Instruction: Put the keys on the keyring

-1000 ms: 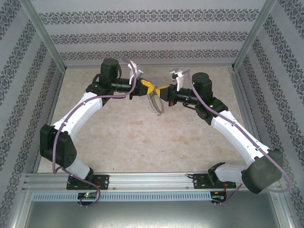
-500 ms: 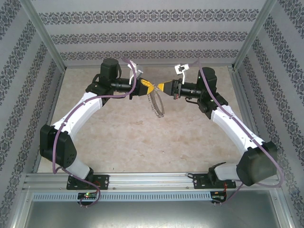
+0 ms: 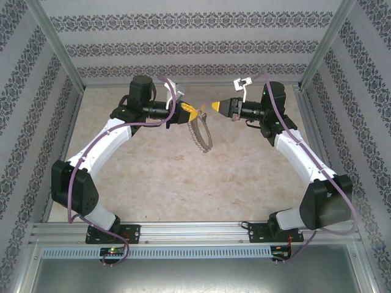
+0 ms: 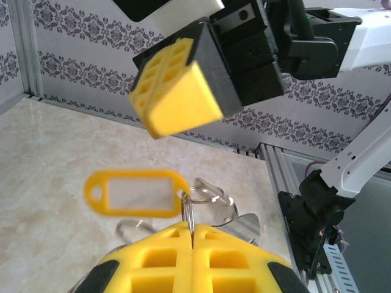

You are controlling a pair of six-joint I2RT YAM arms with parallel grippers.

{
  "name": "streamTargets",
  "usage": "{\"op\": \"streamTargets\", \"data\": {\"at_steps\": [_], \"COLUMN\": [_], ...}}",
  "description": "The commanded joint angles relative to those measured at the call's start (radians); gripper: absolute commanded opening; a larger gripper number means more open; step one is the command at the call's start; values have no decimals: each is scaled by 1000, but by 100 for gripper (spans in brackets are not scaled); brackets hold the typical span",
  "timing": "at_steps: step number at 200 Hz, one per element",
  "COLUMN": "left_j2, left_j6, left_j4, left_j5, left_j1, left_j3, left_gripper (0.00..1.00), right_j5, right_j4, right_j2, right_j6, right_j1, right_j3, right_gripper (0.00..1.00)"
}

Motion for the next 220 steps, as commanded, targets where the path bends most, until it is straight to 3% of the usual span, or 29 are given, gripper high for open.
{"op": "streamTargets", "data": {"at_steps": [1,27,36,44,69,101,148,220], "left_j2": [-15,-16,-19,-18,-16,-19,-21,-21], "left_j6": [29,26,26,25,22,19,24,26], "left_j4": [-10,-9,-7,-6,-3,-2,-13,-12], "left_j5": [28,24,22,23,21,20,20,20], "left_j1": [3,4,4,3,4,4,3,4], "left_j3": [23,21,21,21,23,24,27,29], "left_gripper": [0,0,0,0,0,0,0,0], "right_j5": [-16,19,37,54,42,6,-16,-34], "right_j4": [-31,-117,-116,-106,-107,-145,-133,-131], "right_j2": [12,15,5,-8,-37,-66,-51,-6], "right_j6": [-54,-109,-114,-108,-123,-214,-253,-282], "right_j1": [-19,-20,-19,-19,7,57,80,113], "right_j3": [43,61,50,39,43,39,10,-18], "right_gripper": [0,0,28,40,45,63,68,61]}}
